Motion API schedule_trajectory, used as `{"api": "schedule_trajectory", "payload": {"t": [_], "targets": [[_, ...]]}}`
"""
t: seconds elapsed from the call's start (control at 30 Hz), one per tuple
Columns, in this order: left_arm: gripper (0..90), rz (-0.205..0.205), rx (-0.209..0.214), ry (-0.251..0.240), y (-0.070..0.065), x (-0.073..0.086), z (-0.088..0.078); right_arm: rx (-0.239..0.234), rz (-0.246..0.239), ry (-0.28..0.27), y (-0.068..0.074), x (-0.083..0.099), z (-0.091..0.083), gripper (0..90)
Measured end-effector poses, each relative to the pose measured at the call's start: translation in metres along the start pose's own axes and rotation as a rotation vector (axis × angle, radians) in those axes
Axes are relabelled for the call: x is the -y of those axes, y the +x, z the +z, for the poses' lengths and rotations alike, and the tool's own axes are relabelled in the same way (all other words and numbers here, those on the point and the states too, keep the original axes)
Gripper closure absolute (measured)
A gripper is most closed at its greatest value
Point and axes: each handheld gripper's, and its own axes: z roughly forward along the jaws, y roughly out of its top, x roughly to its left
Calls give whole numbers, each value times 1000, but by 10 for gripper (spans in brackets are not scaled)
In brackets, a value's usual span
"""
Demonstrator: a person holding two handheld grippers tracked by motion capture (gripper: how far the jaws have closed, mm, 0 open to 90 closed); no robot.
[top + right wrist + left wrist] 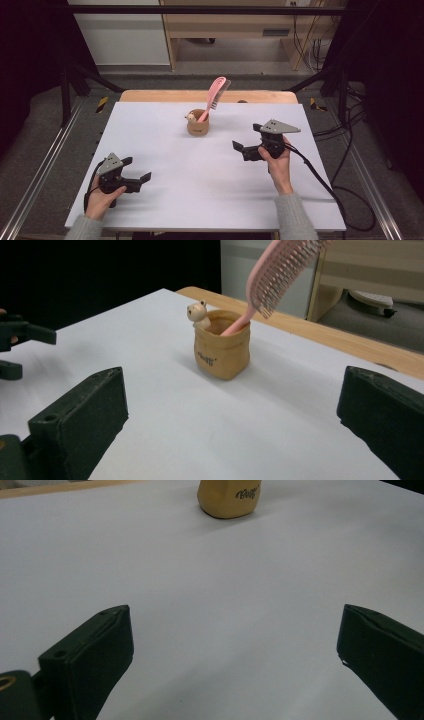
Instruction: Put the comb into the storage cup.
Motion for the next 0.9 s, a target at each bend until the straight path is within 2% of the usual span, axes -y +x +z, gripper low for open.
{"api": "schedule_trajectory", "payload": {"t": [0.37, 0.53, 0.73, 0.9], "targets": [[19, 4, 3, 3, -1, 0, 0, 13, 40, 34, -16, 39, -17, 7], [19, 9, 5, 7, -1, 0, 1, 15, 38, 48, -20, 53, -25, 8], [19, 9, 6, 6, -1, 0, 1, 38, 33, 71, -25, 73, -34, 4], [19, 12, 8, 7, -2, 0, 1, 33, 66, 85, -30, 90, -43, 4]]}}
